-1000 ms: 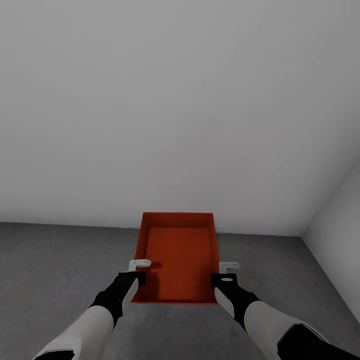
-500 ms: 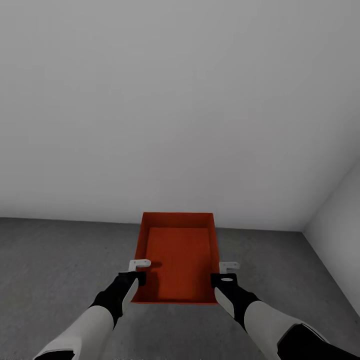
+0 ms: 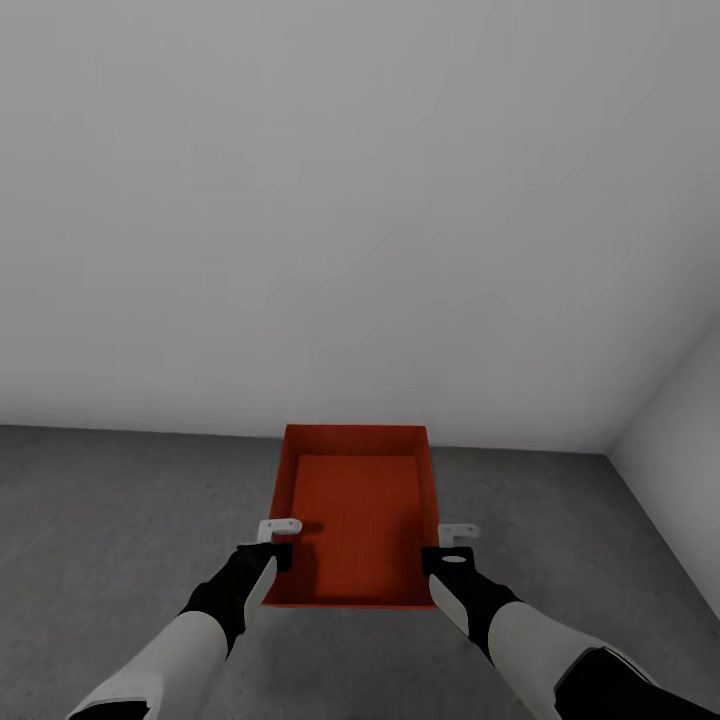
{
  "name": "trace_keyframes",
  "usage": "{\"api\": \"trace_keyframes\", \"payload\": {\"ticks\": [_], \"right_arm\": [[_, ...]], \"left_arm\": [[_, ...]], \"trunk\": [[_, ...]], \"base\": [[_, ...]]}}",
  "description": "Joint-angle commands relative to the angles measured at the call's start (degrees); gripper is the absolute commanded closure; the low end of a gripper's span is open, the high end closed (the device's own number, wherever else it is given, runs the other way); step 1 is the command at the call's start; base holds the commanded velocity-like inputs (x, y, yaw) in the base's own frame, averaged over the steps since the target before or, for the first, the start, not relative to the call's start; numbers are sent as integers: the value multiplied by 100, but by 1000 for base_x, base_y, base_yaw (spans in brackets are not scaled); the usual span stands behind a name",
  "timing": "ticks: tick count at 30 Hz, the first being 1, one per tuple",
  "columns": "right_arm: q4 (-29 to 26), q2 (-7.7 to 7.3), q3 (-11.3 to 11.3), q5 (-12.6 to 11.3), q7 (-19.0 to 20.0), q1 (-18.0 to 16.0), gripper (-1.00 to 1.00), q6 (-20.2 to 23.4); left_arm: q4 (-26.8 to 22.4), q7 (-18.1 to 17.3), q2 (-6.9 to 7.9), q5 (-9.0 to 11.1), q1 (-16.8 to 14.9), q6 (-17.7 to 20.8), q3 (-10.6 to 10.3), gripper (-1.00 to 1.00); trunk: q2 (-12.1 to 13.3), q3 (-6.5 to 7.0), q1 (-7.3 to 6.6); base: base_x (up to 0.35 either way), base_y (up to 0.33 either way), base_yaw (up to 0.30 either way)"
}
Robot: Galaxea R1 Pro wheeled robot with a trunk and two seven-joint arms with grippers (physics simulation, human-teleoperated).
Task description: Move the two storage containers from the living room to the garage. In the garage, place one container on the floor and stack the other container on top of it (either order is fine).
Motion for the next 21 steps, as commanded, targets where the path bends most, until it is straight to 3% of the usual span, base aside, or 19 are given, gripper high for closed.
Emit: {"api": "trace_keyframes", "payload": {"ticks": [1,21], "right_arm": [[-175,-6,-153,89,-11,-8,100,39],[-173,-6,-153,89,-13,-8,100,39]], "left_arm": [[-1,29,27,-150,4,57,34,100],[-1,31,27,-150,4,52,34,100]], "trunk": [[-44,-33,22],[-846,-578,461]], "base": [[0,0,0],[0,0,0]]}}
